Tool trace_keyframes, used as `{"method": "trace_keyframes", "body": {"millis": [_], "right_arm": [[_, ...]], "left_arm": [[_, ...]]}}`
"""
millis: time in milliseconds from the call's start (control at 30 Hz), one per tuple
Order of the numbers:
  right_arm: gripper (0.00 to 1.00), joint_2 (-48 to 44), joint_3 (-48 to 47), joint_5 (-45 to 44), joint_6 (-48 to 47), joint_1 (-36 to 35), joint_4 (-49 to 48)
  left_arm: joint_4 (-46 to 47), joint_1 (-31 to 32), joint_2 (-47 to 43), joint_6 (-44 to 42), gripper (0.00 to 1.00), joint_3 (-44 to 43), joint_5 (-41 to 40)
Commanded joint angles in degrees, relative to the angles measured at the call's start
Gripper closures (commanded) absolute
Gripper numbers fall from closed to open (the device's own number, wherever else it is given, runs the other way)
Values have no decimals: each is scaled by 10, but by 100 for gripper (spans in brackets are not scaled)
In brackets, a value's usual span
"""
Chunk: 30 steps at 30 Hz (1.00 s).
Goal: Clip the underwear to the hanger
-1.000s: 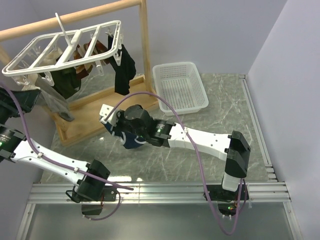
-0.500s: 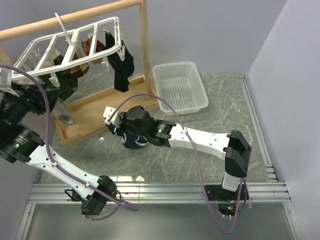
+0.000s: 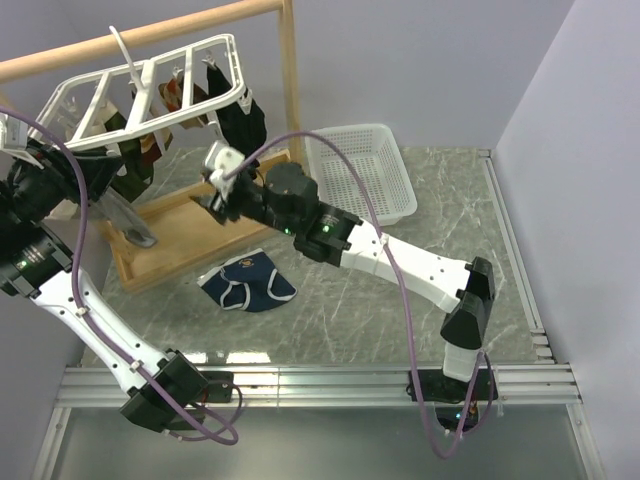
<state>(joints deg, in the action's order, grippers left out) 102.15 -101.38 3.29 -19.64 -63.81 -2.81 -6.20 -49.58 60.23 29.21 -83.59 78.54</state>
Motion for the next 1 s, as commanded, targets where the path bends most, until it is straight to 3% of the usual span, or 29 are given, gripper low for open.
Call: {"method": "trace_keyframes", "body": {"millis": [0, 167, 333, 567, 700, 967], "right_arm": [[44, 46, -97, 69, 46, 7, -76], [43, 121, -216, 99, 78, 6, -79], [42, 141, -232, 125, 94, 4, -85], [41, 194, -326, 45, 55, -18, -52], [40, 212, -352, -20, 19, -36, -46], [40, 236, -379, -59, -20, -50, -48]], "left_arm": [[33, 12, -4, 1, 65, -10, -20], [40, 16, -6, 14, 76, -4, -18], [49, 17, -9, 27, 90, 8, -17], [22, 24, -17, 12, 100, 13, -28], [-5, 33, -26, 0, 100, 17, -46], [-40, 56, -35, -20, 100, 18, -66]]}}
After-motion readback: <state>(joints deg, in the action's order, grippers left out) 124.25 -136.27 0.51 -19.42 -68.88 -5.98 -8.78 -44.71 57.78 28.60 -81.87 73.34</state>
